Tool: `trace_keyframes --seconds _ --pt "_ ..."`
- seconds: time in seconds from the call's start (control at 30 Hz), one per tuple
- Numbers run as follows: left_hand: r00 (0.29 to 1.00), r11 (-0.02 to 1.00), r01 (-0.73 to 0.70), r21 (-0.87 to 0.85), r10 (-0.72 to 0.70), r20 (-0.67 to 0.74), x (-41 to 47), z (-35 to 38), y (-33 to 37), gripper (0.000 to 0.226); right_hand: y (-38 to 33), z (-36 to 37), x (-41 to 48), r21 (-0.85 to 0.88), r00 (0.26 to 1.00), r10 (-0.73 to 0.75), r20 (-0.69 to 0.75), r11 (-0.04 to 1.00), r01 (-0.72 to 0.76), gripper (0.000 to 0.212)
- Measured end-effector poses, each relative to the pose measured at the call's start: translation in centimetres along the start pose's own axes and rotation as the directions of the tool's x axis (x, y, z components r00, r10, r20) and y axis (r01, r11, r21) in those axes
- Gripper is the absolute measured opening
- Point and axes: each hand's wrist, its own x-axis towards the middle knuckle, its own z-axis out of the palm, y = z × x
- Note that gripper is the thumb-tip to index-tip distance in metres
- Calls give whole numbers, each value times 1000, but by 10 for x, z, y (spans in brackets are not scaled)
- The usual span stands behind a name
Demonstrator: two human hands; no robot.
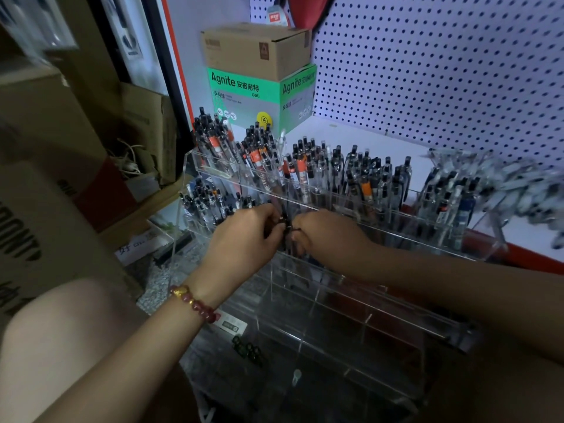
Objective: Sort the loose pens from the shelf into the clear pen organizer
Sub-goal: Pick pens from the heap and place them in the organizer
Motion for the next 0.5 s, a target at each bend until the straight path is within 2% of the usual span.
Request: trace_keyframes --seconds 0.1,0.27,0.4,0.5 --pt "1000 1000 -1 -5 2 4 0 1 1 19 -4 -2 -1 -149 998 -30 -47 989 23 15" --pt "1000 991 23 -131 -25 -16 4 3 -2 15 -2 2 -2 7 996 -58 -65 998 58 19" --pt "1000 995 24 -101 -24 2 6 7 -8 13 -4 -1 -4 -139 994 -91 -67 987 81 23" --pt "999 994 34 -107 -33 8 6 7 -8 13 -3 -12 -6 -122 988 -101 -119 989 86 24"
